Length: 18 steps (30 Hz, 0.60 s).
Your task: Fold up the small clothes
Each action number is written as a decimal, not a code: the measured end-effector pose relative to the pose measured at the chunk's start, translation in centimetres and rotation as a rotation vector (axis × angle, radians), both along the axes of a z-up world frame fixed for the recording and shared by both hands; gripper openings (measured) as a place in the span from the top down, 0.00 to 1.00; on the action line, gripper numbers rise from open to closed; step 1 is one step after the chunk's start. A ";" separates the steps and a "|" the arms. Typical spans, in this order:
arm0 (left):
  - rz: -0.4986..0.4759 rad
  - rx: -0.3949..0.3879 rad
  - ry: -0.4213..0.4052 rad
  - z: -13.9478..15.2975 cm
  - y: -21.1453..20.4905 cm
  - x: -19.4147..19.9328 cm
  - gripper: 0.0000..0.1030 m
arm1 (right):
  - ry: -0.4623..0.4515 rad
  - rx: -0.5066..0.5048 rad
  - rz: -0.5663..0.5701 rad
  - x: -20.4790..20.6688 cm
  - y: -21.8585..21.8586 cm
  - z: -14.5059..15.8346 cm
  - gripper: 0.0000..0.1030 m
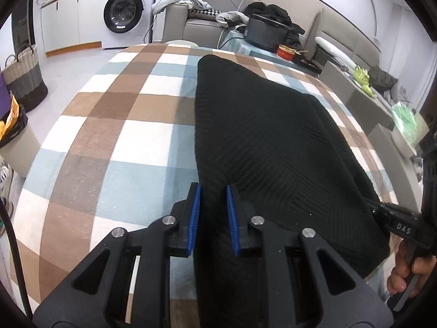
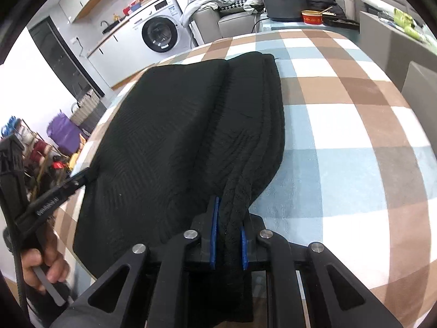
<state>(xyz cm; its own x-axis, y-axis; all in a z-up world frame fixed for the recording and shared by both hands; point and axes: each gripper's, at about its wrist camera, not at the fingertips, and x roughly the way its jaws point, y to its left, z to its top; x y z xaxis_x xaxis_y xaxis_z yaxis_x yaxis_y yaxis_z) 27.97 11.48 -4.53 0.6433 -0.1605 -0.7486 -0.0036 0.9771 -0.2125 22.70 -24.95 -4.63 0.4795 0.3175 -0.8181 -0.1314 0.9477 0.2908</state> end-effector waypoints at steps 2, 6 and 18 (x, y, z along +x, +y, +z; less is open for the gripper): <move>0.008 0.017 -0.012 0.4 0.3 -0.5 0.83 | 0.008 -0.016 0.001 -0.5 -0.6 0.4 0.84; -0.020 0.014 -0.025 1.3 0.2 -1.8 0.77 | -0.036 0.029 -0.009 -3.0 -2.7 2.8 0.81; -0.144 -0.028 -0.056 2.5 -5.4 -6.8 0.35 | 0.018 0.134 0.182 -4.0 1.7 1.5 0.83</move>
<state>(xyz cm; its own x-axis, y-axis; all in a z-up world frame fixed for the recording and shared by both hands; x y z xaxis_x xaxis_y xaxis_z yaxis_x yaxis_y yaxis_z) 21.15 6.09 -1.99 0.6529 -0.2745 -0.7059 0.1487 0.9603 -0.2359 18.66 -23.24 -3.15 0.3902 0.5038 -0.7707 -0.2905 0.8616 0.4162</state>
